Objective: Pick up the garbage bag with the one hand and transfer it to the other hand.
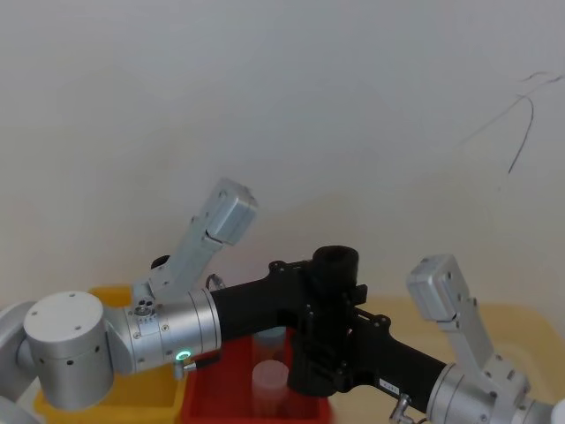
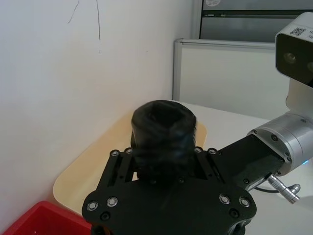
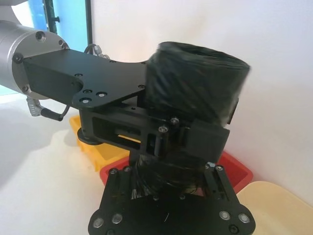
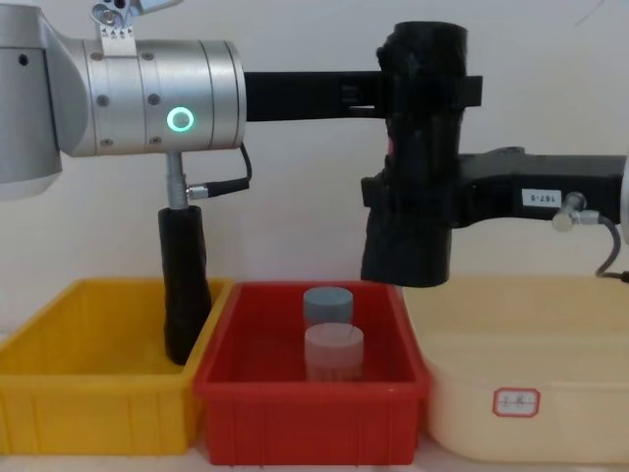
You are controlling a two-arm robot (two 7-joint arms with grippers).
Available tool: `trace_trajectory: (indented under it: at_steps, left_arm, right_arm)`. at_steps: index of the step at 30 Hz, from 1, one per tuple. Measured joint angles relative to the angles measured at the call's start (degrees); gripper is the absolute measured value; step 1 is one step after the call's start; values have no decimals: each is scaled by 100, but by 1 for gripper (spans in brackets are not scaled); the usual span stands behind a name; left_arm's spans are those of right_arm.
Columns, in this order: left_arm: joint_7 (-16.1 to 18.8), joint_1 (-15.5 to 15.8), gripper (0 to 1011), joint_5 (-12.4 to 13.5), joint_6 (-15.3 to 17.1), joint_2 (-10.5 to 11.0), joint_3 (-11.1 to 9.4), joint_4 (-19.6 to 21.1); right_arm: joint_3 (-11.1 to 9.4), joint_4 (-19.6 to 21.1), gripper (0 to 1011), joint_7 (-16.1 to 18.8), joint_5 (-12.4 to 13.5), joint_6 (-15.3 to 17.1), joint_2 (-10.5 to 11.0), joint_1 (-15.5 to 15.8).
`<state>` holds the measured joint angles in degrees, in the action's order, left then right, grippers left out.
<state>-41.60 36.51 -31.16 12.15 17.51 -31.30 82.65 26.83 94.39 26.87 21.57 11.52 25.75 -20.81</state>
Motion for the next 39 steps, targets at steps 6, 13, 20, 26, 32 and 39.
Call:
trace_trajectory:
  at_steps: [6,13,20,26,32,39]
  left_arm:
    - [0,0,648,0,0,0,0,0]
    - [1,0,860,-1,0,1,0,0]
    - [-39,0,1002,-59,0,27,11,2]
    - [-168,-10,1001,-196,-1,116,76,21]
    - [-233,-51,1001,-357,29,227,188,61]
    - [-177,-144,1001,-526,69,373,373,120]
  right_arm:
    - [5,1,594,0,6,-7,5,-4]
    - [10,-7,594,-24,23,-17,7,-6]
    - [-10,-22,593,-137,27,-18,-3,18]
    - [-94,-41,593,-326,11,6,-40,67]
    - [-236,-87,593,-584,-28,46,-97,110]
    - [-448,-175,593,-939,-102,97,-162,145]
